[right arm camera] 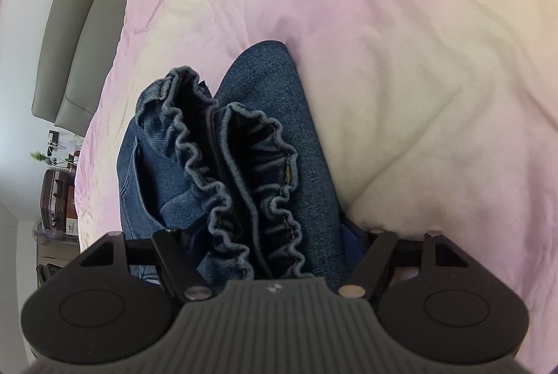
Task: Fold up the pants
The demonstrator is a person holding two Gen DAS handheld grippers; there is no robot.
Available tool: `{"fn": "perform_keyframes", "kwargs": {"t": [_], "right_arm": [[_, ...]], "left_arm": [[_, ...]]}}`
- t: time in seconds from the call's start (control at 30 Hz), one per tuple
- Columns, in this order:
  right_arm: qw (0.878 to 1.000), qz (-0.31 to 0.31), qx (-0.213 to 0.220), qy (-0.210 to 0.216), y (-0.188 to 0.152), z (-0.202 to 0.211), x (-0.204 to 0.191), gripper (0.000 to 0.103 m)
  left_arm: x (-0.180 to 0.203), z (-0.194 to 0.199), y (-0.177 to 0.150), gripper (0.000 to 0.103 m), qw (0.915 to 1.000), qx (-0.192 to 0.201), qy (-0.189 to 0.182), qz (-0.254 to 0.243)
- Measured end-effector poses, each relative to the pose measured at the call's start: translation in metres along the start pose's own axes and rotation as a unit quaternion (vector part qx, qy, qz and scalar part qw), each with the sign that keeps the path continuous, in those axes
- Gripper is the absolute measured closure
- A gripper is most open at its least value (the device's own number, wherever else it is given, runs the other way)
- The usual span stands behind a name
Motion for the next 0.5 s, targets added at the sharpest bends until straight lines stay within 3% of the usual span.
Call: {"fn": "perform_keyframes", "kwargs": {"t": [0.13,0.23,0.5], "right_arm": [[0.999,0.031,0.006,-0.026,0.002,0.011,-0.023,0.052],[0.998,0.054,0.007,-0.039,0.004,0.024,-0.040,0.057],[0.995,0.094,0.007,-0.042,-0.004,0.071,-0.091,0.063]], "left_arm": [[0.003,0.010,-0.001,0.054,1.0000,0.004,-0.007,0.006],[0.007,0.019,-0.003,0.061,0.9997,0.010,-0.017,0.012],[0.012,0.057,-0.016,0.066,0.9992,0.014,-0.038,-0.001]]}}
Point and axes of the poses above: each gripper's, at about its wrist camera, not at the fingertips, and z roughly against the way its jaws point, x to its right, y to its top, the point moved 2 cm from there along -z, roughly the way its jaws point, and after that the axes turned 10 degrees about z, right-handed, at the moved point
